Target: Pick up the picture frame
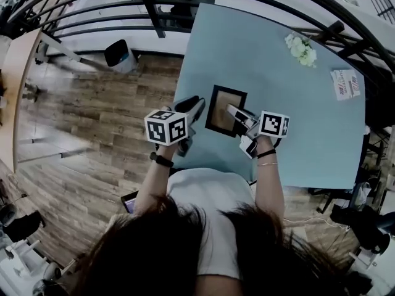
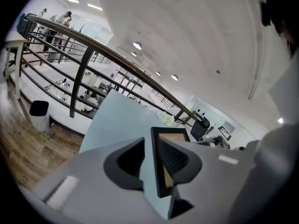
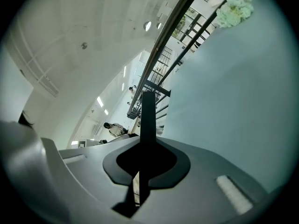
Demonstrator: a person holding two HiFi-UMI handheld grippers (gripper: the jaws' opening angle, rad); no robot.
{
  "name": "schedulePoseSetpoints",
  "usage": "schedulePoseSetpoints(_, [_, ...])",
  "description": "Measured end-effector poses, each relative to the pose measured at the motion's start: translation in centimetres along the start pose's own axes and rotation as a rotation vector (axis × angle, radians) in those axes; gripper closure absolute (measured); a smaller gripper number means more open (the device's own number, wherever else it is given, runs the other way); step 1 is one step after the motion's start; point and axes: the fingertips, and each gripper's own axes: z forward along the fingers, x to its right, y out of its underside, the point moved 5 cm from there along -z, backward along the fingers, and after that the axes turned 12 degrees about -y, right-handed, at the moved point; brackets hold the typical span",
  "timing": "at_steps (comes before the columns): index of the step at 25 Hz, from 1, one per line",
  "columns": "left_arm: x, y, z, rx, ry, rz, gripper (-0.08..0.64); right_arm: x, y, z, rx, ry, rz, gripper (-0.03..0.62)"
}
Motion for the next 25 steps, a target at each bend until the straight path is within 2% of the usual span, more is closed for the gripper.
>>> schedulePoseSetpoints(7, [1.7,-1.5,-2.3,0.071,0.005,0.050,0.436,-3.2,-0.7,-2.4,0.023,0.030,-0.121,0.580])
schedulePoseSetpoints(13, [3.9,-2.7,-4.0,0.134,-0.002,0.144,0.436,-5.8,-1.8,-4.5,0.047,0.089,-0.260,0.580])
schedulePoseSetpoints(20, [5.6,-3.4,-5.2,0.169,-0.047,0.345,0.436,-8.3,-3.3,-6.8,0.077,0.291,-0.531,0.580])
schedulePoseSetpoints(25, [6.8,-3.9,-5.7,0.216,-0.081,0.450,0.436,-10.6,-4.3,-8.7,0.158,0.397,-0.711,0.580])
